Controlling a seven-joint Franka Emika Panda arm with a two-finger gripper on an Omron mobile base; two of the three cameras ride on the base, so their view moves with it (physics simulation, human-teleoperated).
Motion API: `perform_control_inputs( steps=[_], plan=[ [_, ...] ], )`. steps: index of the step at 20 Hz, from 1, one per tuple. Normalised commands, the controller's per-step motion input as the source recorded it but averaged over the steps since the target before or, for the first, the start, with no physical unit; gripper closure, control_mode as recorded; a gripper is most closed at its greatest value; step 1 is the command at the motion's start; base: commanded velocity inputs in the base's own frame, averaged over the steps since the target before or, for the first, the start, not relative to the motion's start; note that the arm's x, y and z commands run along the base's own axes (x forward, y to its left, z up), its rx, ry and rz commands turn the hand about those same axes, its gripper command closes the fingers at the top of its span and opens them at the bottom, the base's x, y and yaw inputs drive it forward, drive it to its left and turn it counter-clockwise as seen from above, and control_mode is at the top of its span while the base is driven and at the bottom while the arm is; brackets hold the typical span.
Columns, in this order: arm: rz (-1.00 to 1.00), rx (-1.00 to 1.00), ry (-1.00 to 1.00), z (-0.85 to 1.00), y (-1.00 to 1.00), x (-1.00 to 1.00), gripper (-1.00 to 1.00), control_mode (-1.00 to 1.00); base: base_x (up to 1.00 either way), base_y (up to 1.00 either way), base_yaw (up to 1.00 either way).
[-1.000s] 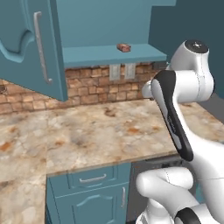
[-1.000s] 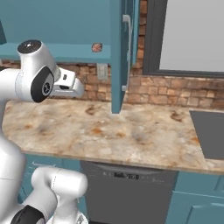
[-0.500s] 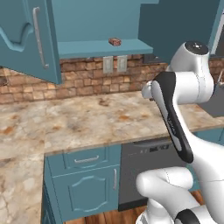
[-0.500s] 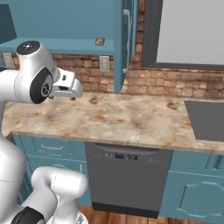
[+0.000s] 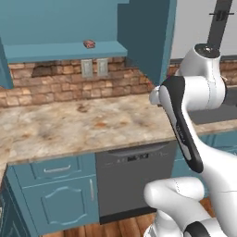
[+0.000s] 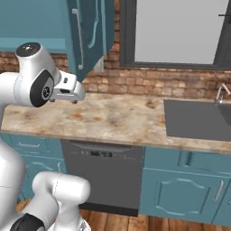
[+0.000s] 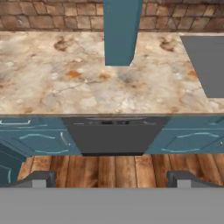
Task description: Pick up the bar soap and sponge from the sink, and place them back in the cabinet, and close the cabinet doors.
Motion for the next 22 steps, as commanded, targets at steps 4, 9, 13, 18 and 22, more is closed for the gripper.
perform_control_inputs(
  steps=[4, 9, 13, 18, 22],
  plan=[
    [0.0, 0.0, 0.0, 0.0, 0.0, 0.0, -1.0, 1.0, -0.02, -0.85, 0.0],
    [0.0, 0.0, 0.0, 0.0, 0.0, 0.0, -1.0, 1.0, 0.0, -0.87, 0.0],
    [0.0, 0.0, 0.0, 0.0, 0.0, 0.0, -1.0, 1.0, 0.0, -0.86, 0.0],
    [0.0, 0.0, 0.0, 0.0, 0.0, 0.0, -1.0, 1.0, 0.0, -0.82, 0.0],
    [0.0, 0.0, 0.0, 0.0, 0.0, 0.0, -1.0, 1.0, 0.02, -0.76, 0.0]
  ],
)
